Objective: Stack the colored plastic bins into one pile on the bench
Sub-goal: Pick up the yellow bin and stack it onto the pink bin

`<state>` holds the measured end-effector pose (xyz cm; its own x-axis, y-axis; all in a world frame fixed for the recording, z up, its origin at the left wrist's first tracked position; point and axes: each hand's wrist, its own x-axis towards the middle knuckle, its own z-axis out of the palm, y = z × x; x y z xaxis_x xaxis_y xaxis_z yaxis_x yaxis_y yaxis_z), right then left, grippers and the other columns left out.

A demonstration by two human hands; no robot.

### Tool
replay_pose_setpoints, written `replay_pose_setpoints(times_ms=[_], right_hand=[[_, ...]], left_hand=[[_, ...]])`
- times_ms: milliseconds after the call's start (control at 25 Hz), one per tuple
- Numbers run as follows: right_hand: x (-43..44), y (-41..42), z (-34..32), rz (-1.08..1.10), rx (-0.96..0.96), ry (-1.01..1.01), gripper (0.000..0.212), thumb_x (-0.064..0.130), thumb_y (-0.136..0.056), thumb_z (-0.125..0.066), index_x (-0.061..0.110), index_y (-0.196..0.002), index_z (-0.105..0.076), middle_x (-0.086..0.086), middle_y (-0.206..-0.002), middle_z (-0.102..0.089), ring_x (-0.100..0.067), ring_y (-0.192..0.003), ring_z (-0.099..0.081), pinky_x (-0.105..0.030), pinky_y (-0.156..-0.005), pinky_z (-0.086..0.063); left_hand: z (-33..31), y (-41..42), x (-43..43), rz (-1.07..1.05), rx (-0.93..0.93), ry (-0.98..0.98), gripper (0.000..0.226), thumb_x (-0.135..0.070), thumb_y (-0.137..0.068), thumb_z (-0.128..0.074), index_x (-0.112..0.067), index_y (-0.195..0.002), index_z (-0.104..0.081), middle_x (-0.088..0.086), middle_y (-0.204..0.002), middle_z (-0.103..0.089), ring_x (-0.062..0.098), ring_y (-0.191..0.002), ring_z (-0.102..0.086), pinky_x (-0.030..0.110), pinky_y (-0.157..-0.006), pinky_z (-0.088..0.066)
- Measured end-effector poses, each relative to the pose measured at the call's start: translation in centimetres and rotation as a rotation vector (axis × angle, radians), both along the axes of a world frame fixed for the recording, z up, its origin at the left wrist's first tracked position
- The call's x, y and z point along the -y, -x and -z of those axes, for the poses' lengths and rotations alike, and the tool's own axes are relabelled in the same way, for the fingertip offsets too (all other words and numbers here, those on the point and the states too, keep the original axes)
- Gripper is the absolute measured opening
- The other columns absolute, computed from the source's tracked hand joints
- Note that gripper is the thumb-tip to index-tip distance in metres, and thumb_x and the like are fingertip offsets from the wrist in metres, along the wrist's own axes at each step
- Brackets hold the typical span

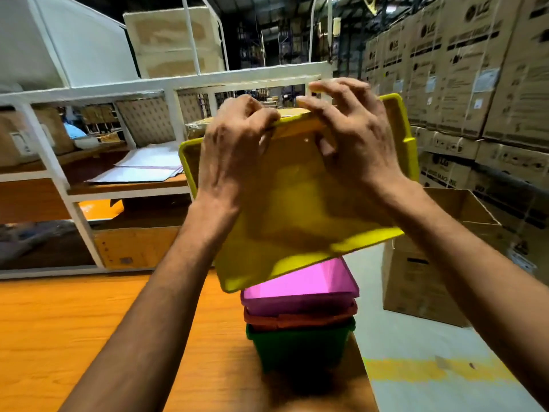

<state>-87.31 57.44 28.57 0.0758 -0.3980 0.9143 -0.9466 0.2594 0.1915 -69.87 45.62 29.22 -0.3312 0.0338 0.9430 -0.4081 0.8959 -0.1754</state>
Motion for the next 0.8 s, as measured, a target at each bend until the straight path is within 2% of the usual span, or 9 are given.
replay_pose_setpoints(times_ms=[80, 160, 200, 280, 400, 520, 640, 720, 800], right_hand=[[0.6, 0.3, 0.1, -0.018, -0.052, 0.030, 0.036, 0.023, -0.089, -0.062, 0.018, -0.124, -0.068, -0.009, -0.125, -0.069, -0.035, -0.115, -0.061, -0.043, -0.094, -0.045], [0.8, 0.4, 0.8, -0.049, -0.038, 0.073, 0.022, 0.024, -0.091, -0.066, 0.017, -0.111, -0.072, -0.009, -0.104, -0.072, -0.033, -0.093, -0.065, -0.039, -0.072, -0.050], [0.9, 0.3, 1.3, -0.055, -0.028, 0.097, 0.017, 0.026, -0.092, -0.068, 0.019, -0.106, -0.073, -0.007, -0.098, -0.073, -0.031, -0.087, -0.065, -0.036, -0.065, -0.050], [1.1, 0.2, 2.6, -0.047, -0.013, 0.167, 0.013, 0.028, -0.091, -0.070, 0.021, -0.101, -0.075, -0.002, -0.094, -0.074, -0.026, -0.082, -0.065, -0.030, -0.059, -0.045], [1.0, 0.5, 4.1, -0.040, 0.175, 0.299, 0.016, 0.026, -0.089, -0.066, 0.022, -0.102, -0.075, -0.001, -0.097, -0.075, -0.025, -0.087, -0.067, -0.033, -0.063, -0.049], [1.0, 0.7, 4.7, -0.084, 0.542, 0.441, 0.021, 0.022, -0.085, -0.064, 0.027, -0.104, -0.072, 0.006, -0.102, -0.074, -0.020, -0.095, -0.066, -0.041, -0.074, -0.054], [1.1, 0.7, 5.1, -0.196, 0.893, 0.535, 0.019, 0.028, -0.087, -0.066, 0.033, -0.104, -0.072, 0.014, -0.103, -0.073, -0.012, -0.096, -0.067, -0.042, -0.080, -0.056], [1.1, 0.7, 5.8, -0.279, 1.039, 0.567, 0.015, 0.033, -0.088, -0.068, 0.036, -0.101, -0.072, 0.014, -0.101, -0.074, -0.012, -0.094, -0.069, -0.043, -0.082, -0.058], [1.2, 0.9, 6.9, -0.290, 1.146, 0.574, 0.015, 0.032, -0.089, -0.069, 0.033, -0.103, -0.073, 0.011, -0.099, -0.074, -0.013, -0.093, -0.070, -0.042, -0.082, -0.059]], left_hand=[[0.3, 0.3, -0.2, -0.007, -0.047, 0.072, 0.017, -0.016, -0.092, -0.070, -0.007, -0.106, -0.075, 0.015, -0.098, -0.070, 0.032, -0.090, -0.065, 0.039, -0.070, -0.053], [1.0, 0.2, -0.5, -0.007, -0.056, 0.024, 0.022, -0.014, -0.089, -0.073, -0.007, -0.110, -0.073, 0.015, -0.106, -0.069, 0.030, -0.097, -0.064, 0.036, -0.077, -0.053], [1.3, 0.2, -0.6, -0.017, -0.050, -0.021, 0.025, -0.014, -0.088, -0.074, -0.008, -0.112, -0.071, 0.015, -0.112, -0.066, 0.030, -0.103, -0.063, 0.035, -0.081, -0.054], [1.9, -0.2, -0.6, -0.058, -0.039, -0.106, 0.029, -0.016, -0.086, -0.076, -0.012, -0.113, -0.069, 0.014, -0.123, -0.060, 0.030, -0.113, -0.059, 0.038, -0.086, -0.054], [2.9, -0.9, -0.6, -0.064, -0.127, -0.194, 0.027, -0.026, -0.090, -0.072, -0.019, -0.116, -0.068, 0.011, -0.124, -0.058, 0.030, -0.116, -0.055, 0.041, -0.090, -0.048], [4.7, -1.1, -0.6, -0.078, -0.250, -0.265, 0.027, -0.024, -0.089, -0.070, -0.023, -0.116, -0.068, 0.008, -0.120, -0.058, 0.028, -0.115, -0.054, 0.040, -0.092, -0.045], [6.9, -0.8, -0.2, 0.010, -0.354, -0.413, 0.039, -0.021, -0.086, -0.071, -0.020, -0.124, -0.064, 0.010, -0.125, -0.052, 0.025, -0.119, -0.051, 0.032, -0.101, -0.042], [7.9, -0.7, -0.1, 0.129, -0.439, -0.600, 0.052, -0.020, -0.085, -0.073, -0.015, -0.133, -0.055, 0.012, -0.132, -0.044, 0.024, -0.122, -0.051, 0.022, -0.103, -0.042], [8.5, -0.9, 0.4, 0.296, -0.460, -0.903, 0.053, -0.020, -0.091, -0.071, -0.014, -0.138, -0.049, 0.009, -0.134, -0.045, 0.014, -0.111, -0.056, 0.009, -0.094, -0.045]])
